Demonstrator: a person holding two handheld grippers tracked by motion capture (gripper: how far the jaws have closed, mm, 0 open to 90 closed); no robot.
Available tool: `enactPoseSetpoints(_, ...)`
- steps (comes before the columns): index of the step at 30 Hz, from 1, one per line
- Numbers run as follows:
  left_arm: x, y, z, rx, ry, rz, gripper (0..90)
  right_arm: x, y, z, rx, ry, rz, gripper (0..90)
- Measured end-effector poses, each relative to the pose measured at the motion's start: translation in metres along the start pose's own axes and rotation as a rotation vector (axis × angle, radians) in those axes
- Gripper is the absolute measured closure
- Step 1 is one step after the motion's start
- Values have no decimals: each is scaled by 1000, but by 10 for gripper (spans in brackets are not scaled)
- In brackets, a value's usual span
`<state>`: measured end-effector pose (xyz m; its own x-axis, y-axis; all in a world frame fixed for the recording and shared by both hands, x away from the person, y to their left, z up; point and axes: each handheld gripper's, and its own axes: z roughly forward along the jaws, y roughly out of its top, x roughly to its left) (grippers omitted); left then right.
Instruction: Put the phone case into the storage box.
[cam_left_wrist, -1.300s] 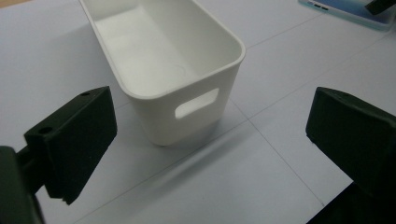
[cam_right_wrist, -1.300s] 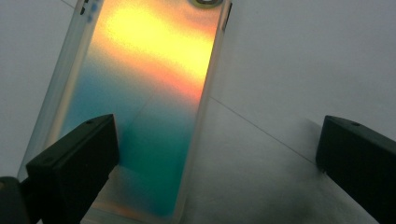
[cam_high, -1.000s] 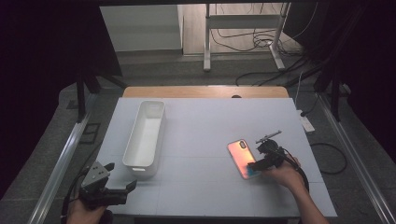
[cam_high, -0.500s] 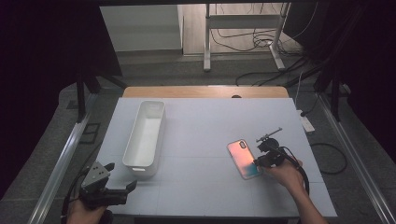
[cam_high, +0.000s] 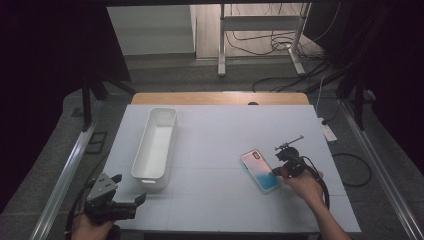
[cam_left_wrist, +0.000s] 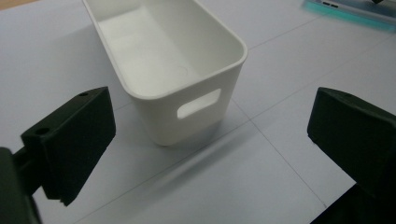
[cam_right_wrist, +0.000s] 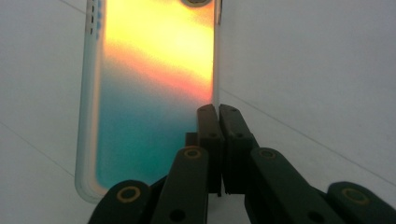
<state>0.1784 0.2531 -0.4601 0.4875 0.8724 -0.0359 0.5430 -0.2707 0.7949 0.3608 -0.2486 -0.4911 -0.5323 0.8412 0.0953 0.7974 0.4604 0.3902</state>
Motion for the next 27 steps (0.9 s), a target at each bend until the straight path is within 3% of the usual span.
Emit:
enactPoseSetpoints(15,2,0,0,1,-14,-14,27,6,4,-21,-141,16,-56,881)
enactPoseSetpoints(20,-2,1,2,17,-5,21,27,9,4,-29,-194,17,-63,881)
enactPoseSetpoints(27,-3,1,1,10,-4,32,21,15,6,-36,-242,23,-72,882)
